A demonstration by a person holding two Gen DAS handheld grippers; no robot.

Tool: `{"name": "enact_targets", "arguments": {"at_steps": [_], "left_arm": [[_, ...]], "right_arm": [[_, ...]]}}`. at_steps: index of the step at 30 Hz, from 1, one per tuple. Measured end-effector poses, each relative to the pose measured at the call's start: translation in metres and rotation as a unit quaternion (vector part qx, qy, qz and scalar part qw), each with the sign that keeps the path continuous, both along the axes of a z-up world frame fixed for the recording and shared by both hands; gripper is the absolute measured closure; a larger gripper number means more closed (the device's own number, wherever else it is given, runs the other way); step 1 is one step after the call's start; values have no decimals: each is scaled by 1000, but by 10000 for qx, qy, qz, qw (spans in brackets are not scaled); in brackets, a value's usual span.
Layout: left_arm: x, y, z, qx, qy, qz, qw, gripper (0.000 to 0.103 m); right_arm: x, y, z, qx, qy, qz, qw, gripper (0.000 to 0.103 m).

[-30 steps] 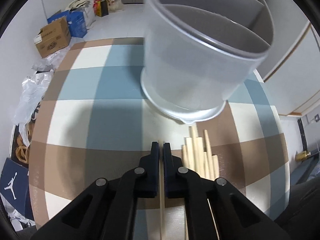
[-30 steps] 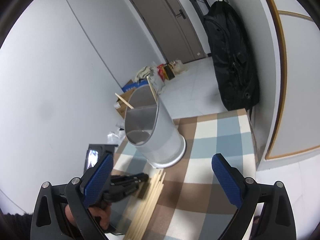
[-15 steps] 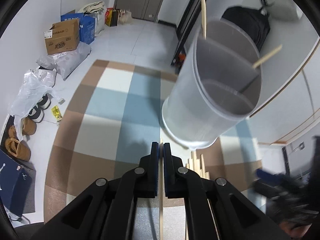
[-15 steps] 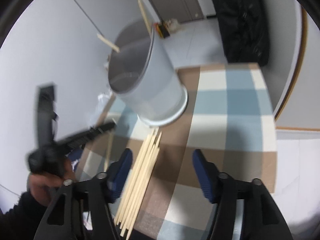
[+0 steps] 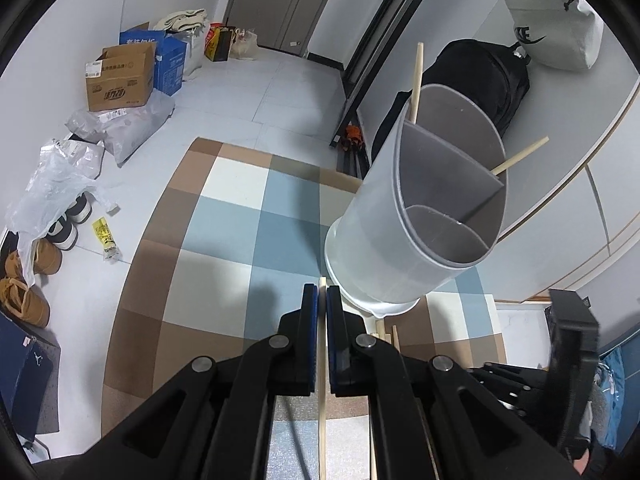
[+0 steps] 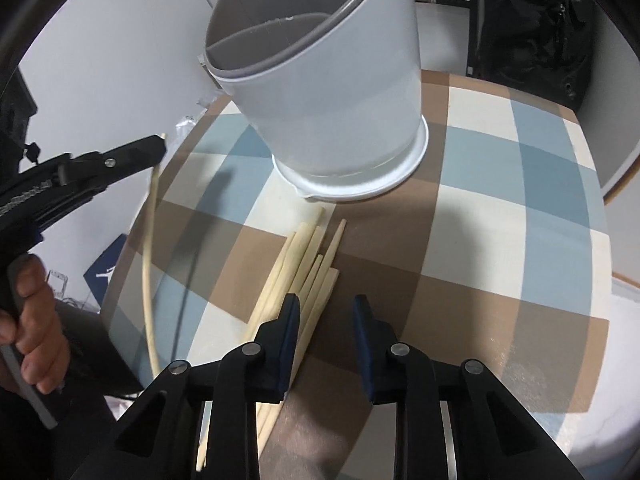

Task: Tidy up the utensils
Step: 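Lift the stick with the left tool while the right tool grasps another stick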

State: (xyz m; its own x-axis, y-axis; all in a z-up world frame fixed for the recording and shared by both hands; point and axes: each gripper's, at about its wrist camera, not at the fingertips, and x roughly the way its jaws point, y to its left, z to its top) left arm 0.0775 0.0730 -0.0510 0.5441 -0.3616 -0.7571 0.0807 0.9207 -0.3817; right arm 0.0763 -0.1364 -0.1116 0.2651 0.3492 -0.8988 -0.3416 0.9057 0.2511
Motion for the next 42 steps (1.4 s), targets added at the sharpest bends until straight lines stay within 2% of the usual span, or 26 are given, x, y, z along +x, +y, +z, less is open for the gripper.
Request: {"name": "enact_targets", "arguments": {"at_steps": [4, 20, 24, 25, 30, 35, 39, 40, 41, 42], "left_arm": [[2, 3, 2, -77, -18, 3, 10000, 103], [2, 2, 3, -159, -41, 17, 9999, 103], [1, 3, 7, -176, -143, 36, 9997, 103], [1, 3, 8, -178, -175, 42, 9997, 103], [-3, -2, 14, -144, -327, 19, 9994, 103], [-5, -6, 10, -102, -284, -15, 9995, 103], [-7, -7, 12, -60, -316, -13, 9995, 103], [-7, -6, 13, -67, -329, -3, 9994, 103], [-6, -4, 14, -97, -336, -2, 9994, 103], [-6, -4, 15, -108, -339, 5, 9994, 103]], "right_arm": [[2, 7, -3, -322, -169, 83, 9993, 94], [8, -2, 0, -628, -294, 88, 9976, 94], [10, -2, -2, -563, -322, -9, 9979, 98], [7, 1, -2, -524, -359, -59, 9980, 103], [4, -14, 21, -224, -765, -342, 9962, 103], [5, -24, 21, -36, -598, -444, 9972, 103], [15, -31, 29, 17, -647, -390, 9971, 95], [17, -33, 31, 33, -626, -339, 9975, 87], [16, -36, 32, 37, -616, -250, 9978, 72], [17, -36, 32, 15, -601, -143, 9981, 67]]}}
